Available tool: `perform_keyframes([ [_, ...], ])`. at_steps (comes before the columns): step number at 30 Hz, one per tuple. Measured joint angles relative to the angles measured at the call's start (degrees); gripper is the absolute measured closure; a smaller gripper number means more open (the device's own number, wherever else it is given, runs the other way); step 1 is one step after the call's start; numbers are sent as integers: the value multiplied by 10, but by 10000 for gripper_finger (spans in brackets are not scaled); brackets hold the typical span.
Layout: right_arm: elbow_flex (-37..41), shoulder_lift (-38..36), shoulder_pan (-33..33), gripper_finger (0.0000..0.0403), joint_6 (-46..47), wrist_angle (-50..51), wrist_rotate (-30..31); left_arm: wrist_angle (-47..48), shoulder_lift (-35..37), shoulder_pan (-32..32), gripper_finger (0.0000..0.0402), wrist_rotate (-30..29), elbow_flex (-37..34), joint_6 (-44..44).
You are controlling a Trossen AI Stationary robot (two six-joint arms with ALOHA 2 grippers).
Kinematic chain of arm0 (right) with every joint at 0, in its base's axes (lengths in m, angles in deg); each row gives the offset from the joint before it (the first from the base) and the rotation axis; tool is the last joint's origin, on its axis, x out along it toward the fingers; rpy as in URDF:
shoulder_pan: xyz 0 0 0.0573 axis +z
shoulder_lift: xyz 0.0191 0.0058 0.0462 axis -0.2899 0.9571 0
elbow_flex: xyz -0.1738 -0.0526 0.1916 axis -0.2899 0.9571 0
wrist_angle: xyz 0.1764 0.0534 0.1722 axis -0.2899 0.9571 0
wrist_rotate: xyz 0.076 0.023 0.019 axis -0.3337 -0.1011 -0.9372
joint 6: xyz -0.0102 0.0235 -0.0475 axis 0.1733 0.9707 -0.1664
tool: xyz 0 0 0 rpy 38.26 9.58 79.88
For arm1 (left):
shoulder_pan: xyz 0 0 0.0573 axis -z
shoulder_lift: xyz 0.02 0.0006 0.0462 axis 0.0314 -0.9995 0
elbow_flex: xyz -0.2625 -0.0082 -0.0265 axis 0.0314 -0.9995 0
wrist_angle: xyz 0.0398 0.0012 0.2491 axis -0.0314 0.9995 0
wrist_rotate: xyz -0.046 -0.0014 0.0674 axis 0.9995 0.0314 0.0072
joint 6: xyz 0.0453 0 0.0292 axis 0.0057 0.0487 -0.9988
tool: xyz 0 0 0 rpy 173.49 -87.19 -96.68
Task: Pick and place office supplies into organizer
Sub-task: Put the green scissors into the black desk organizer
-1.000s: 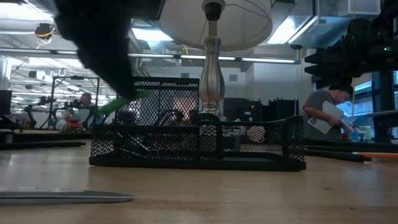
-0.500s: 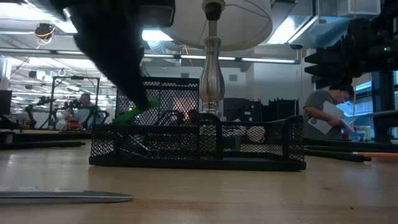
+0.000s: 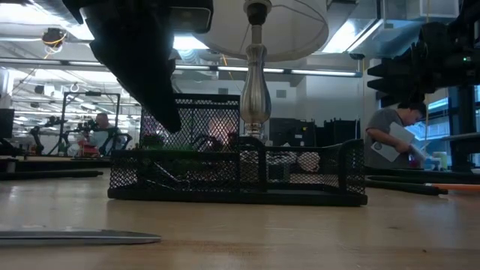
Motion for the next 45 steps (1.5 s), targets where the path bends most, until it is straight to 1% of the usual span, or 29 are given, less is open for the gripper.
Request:
perform_keyframes([
  [5,0,0,0,210,0,0,0,0,0,0,277,13,0,0],
  [9,0,0,0,210,0,0,0,5,0,0,277,47,6,1],
  [12,0,0,0,210,0,0,0,28,0,0,276,84,22,1],
  [17,0,0,0,210,0,0,0,74,0,1,276,171,48,1],
  [22,0,0,0,210,0,0,0,67,0,8,276,244,59,11],
  [24,0,0,0,210,0,0,0,53,0,12,276,260,59,32],
  [26,0,0,0,210,0,0,0,35,0,17,277,262,59,49],
  [30,0,0,0,210,0,0,0,-8,0,17,276,240,57,71],
  [35,0,0,0,210,0,0,0,-8,1,33,276,232,57,46],
  [40,0,0,0,210,0,0,0,-8,1,73,276,165,57,18],
  [42,0,0,0,210,0,0,0,-3,1,91,276,141,57,27],
  [45,0,0,0,210,0,0,0,12,1,115,276,120,57,55],
])
